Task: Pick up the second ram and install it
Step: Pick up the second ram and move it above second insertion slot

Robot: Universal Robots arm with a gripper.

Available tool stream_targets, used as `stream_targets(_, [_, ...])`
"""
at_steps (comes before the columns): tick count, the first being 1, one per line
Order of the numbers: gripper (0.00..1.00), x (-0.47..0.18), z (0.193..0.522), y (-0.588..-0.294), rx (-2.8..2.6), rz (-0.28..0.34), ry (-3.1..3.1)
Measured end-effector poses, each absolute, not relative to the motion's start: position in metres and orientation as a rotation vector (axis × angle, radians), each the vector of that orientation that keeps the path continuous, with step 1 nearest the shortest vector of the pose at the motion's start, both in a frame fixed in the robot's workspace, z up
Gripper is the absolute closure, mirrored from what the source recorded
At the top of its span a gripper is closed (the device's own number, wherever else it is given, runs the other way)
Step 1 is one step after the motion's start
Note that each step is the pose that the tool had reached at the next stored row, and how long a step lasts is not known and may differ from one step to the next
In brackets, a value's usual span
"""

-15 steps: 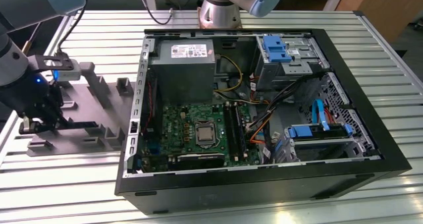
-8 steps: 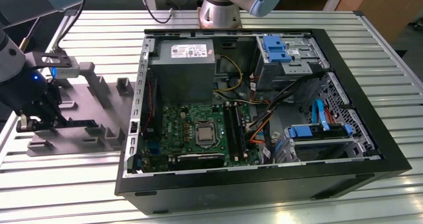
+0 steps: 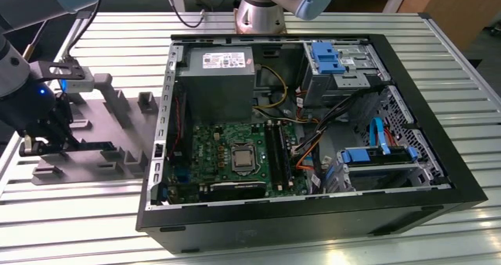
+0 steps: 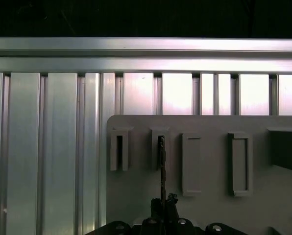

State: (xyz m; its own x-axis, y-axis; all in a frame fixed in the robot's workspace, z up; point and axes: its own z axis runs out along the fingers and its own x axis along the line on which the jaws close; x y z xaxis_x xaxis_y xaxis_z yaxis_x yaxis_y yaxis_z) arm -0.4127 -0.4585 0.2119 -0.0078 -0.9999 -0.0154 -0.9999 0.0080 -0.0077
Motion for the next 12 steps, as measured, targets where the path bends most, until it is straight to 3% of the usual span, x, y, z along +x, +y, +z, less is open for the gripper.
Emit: stream_targets(12, [0.86,-0.4127,0.2161,-0.4584,-2.201,0.008,2.219])
